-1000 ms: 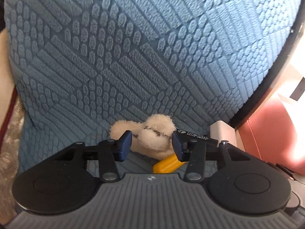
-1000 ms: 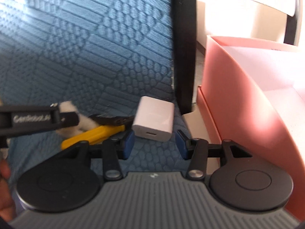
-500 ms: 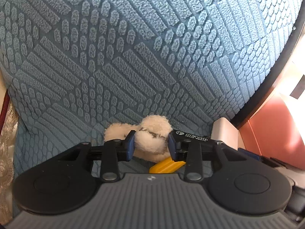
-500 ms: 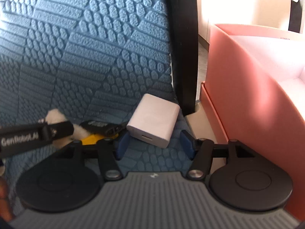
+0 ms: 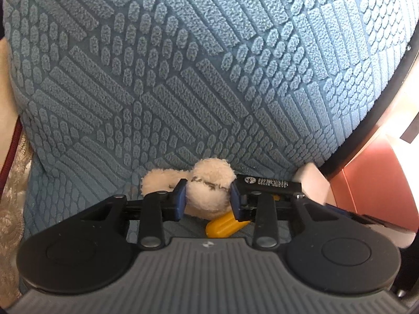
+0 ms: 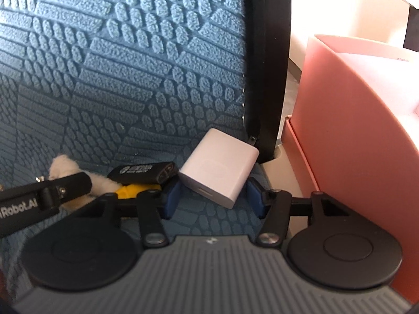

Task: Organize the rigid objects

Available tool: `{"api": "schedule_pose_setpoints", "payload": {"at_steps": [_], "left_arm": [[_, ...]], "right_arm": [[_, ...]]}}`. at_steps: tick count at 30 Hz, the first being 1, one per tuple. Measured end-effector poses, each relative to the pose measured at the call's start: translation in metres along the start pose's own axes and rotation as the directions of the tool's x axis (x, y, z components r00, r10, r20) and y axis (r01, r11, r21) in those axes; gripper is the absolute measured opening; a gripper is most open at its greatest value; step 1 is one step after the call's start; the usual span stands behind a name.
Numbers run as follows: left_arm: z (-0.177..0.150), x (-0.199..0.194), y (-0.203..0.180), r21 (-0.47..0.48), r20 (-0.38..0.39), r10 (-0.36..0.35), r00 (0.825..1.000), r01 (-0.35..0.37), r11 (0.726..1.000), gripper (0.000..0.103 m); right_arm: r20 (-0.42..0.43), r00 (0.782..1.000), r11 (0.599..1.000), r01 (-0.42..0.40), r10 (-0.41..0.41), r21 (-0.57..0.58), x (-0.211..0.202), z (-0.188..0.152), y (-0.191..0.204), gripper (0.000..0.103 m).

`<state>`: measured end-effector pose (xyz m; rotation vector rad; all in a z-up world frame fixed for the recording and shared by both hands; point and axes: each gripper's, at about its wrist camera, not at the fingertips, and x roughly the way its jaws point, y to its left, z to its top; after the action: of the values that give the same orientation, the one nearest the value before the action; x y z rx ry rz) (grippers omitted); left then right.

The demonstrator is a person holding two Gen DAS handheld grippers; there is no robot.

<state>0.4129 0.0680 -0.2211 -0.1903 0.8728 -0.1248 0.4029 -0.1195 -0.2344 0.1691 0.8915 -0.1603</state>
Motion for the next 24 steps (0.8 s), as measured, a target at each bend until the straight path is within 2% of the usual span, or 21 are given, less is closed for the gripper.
{"api": "schedule_pose_setpoints", "payload": {"at_steps": [5, 10, 14, 19, 21, 24], "left_arm": [[-0.004, -0.017, 0.0, -0.014, 0.019, 0.016, 1.0, -0.016, 1.0, 0.038], [-0.012, -0.044, 0.001, -0.042, 0.055, 0.023, 0.998, -0.02, 0.999, 0.038], [-0.014, -0.064, 0.005, -0.057, 0.083, 0.013, 0.996, -0.008, 0.998, 0.037], [-0.011, -0.073, 0.013, -0.091, 0.086, 0.001, 0.996, 0.006, 0.996, 0.037], [-0.009, -0.069, 0.015, -0.099, 0.069, 0.004, 0.998, 0.002, 0.995, 0.037], [-0.009, -0.061, 0.015, -0.121, 0.048, 0.004, 0.999, 0.002, 0.993, 0.037]], "right_arm": [[-0.022, 1.0, 0.999, 0.002, -0.003, -0.047, 0.0, 0.003, 0.008, 0.013], [-0.012, 1.0, 0.998, -0.023, 0.022, -0.065, -0.017, 0.001, 0.007, 0.008], [0.017, 0.997, 0.996, -0.069, 0.07, -0.059, -0.032, 0.002, 0.007, 0.008], [0.044, 0.995, 0.995, -0.095, 0.094, 0.015, -0.039, 0.011, -0.002, 0.011], [0.023, 0.993, 0.993, -0.114, 0.113, 0.035, -0.033, 0.016, -0.005, 0.017], [0.014, 0.994, 0.992, -0.113, 0.112, 0.053, -0.023, 0.023, -0.006, 0.038]]}}
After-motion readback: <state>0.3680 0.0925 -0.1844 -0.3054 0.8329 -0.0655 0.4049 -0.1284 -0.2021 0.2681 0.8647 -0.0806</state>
